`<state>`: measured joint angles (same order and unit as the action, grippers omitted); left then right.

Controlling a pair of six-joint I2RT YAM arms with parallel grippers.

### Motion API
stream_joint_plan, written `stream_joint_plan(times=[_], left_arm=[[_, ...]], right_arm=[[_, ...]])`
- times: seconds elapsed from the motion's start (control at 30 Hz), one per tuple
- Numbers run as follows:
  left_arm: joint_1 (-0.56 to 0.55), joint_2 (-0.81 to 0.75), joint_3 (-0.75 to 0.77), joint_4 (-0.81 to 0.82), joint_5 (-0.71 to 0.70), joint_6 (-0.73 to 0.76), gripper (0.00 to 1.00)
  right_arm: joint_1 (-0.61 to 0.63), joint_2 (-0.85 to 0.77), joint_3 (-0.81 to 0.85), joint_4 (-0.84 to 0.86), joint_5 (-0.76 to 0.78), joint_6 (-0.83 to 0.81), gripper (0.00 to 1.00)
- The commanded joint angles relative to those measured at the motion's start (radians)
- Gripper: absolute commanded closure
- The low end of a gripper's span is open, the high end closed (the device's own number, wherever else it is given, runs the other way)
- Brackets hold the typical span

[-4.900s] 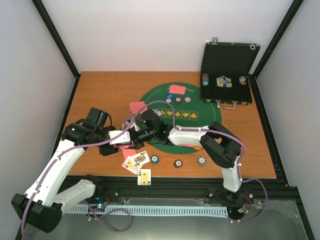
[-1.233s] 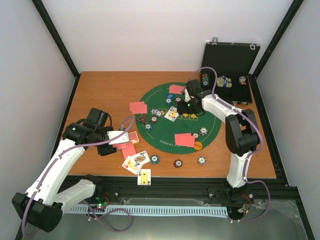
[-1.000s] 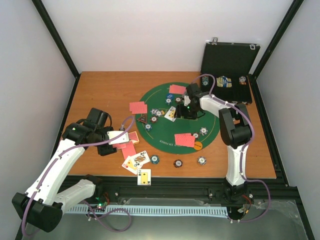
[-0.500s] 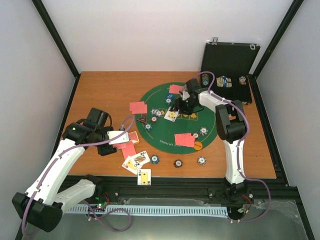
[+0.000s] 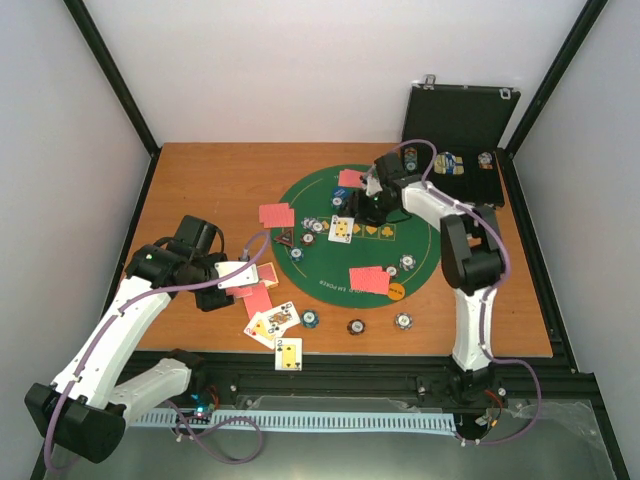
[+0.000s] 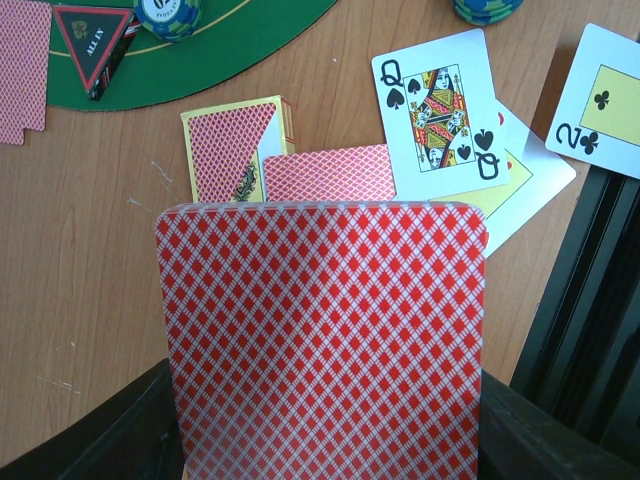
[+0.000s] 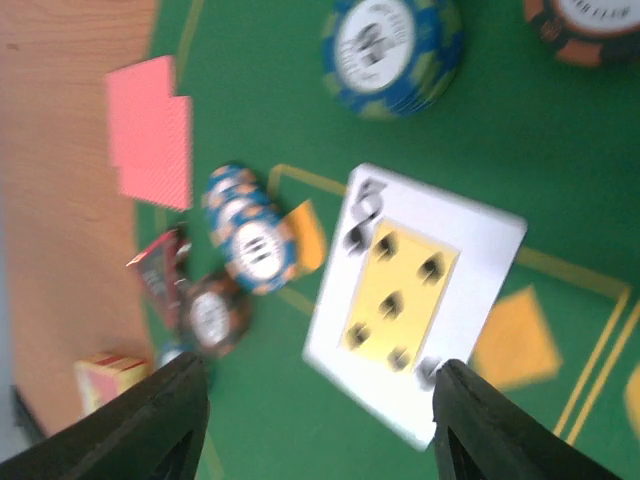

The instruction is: Distribute texas hold em gaming equipment

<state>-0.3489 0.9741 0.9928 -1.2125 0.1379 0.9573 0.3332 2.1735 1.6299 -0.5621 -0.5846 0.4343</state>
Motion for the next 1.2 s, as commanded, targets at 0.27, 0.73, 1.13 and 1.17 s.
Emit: stream_joint_plan(times=[0.27,0.73,1.13,1.17], left_arm=[[0.004,-0.009,0.034,-0.002,0.021,-0.006,0.72],[0.004,-0.01,0.032,-0.004,0.025,-0.007,0.72],[0.004,-0.014,0.042,-0.009,0.02,-0.001,0.72],[0.004,-0.012,0.044,-0.009,0.02,-0.001,0.72]], right_arm=[[0.365,-0.412,-0.315,0.332,-0.1,0.285,0.28],[0.588,-0.368,-0.354,0.599,-0.143,0.501,0.29],[0.65,-0.319,-0.378,0.701,-0.162,0.577,0.3],[0.654,-0.315,-0.377,0.708,-0.164,0.582,0.3]])
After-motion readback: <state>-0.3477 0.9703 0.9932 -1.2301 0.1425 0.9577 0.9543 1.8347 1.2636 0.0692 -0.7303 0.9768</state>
